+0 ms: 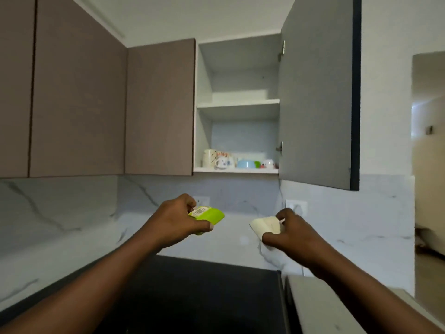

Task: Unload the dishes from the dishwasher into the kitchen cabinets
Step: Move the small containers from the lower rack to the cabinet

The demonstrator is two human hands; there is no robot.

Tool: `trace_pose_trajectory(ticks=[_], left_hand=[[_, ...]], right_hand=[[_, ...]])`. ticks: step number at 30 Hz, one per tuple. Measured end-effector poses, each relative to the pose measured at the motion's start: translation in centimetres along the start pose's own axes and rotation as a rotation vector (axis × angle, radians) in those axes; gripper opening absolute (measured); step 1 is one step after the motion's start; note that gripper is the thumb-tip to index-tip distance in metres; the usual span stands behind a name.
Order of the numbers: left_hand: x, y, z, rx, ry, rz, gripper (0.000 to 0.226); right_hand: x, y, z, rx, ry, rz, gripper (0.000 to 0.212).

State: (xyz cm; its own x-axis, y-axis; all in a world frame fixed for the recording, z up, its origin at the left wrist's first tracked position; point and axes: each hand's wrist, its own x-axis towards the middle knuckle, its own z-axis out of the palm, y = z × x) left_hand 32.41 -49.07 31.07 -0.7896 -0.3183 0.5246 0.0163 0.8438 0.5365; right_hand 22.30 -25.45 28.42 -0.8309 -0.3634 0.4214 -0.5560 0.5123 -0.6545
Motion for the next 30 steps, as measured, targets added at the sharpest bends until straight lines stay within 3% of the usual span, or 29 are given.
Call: trace_pose_trajectory(ticks=[9,18,30], left_hand=[[15.9,-1.6,4.8,-0.150,0.018,0.093,0.044],[34.2,-0.7,10.9,-0.196,0.005,0.180,0.048],[48.1,-2.1,16.5,-0.091,-0.046,0.244,0.042]], right_hand=[[14.4,1.0,-2.3,-0.005,0.227,-0.040,0.052],[32.0,5.1,-3.2,0.058,0.224,-0.019,0.052],[47.5,6.3,-0.4,-0.251,0.204,-0.003,0.041]])
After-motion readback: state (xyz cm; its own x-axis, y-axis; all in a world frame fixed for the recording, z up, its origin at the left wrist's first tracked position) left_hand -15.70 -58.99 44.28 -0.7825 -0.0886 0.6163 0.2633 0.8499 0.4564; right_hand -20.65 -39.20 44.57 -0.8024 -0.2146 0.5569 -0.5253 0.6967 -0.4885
